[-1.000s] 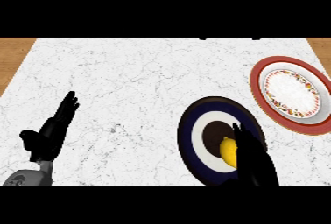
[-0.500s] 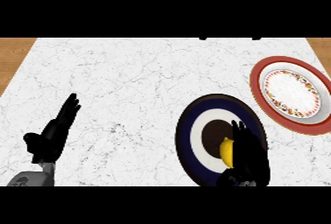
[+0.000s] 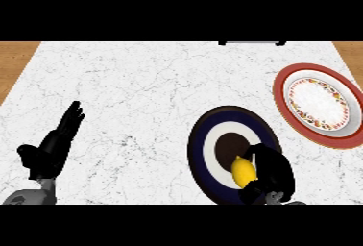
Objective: Pick the lemon from the plate and place it in the plate
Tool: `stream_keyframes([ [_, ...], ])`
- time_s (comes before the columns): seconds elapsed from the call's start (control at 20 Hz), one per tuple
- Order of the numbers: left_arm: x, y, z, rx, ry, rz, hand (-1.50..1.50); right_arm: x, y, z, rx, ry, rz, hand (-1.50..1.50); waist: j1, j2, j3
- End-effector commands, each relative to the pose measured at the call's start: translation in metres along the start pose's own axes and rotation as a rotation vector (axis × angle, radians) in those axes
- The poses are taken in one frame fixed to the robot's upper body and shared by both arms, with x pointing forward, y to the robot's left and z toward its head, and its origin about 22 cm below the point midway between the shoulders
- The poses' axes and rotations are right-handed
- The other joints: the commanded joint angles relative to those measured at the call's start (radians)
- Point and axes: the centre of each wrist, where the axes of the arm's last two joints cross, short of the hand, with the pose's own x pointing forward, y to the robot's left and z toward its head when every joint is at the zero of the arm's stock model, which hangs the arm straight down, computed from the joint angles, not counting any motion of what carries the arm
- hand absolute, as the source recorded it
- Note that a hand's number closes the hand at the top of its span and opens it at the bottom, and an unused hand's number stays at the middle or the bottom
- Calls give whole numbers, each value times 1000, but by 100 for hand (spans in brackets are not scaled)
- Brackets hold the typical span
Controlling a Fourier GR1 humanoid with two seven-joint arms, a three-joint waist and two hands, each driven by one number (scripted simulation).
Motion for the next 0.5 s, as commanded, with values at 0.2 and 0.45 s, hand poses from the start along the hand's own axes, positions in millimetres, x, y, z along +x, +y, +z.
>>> stream_keyframes([
  [0.2, -3, -4, 6, 8, -6, 6, 0, -135, -64, -32, -65, -19, -1, 150, -25, 8, 13],
  [0.45, -13, 11, 13, 57, 24, 5, 0, -220, -122, -35, -152, 12, -30, 150, -71, 8, 19],
])
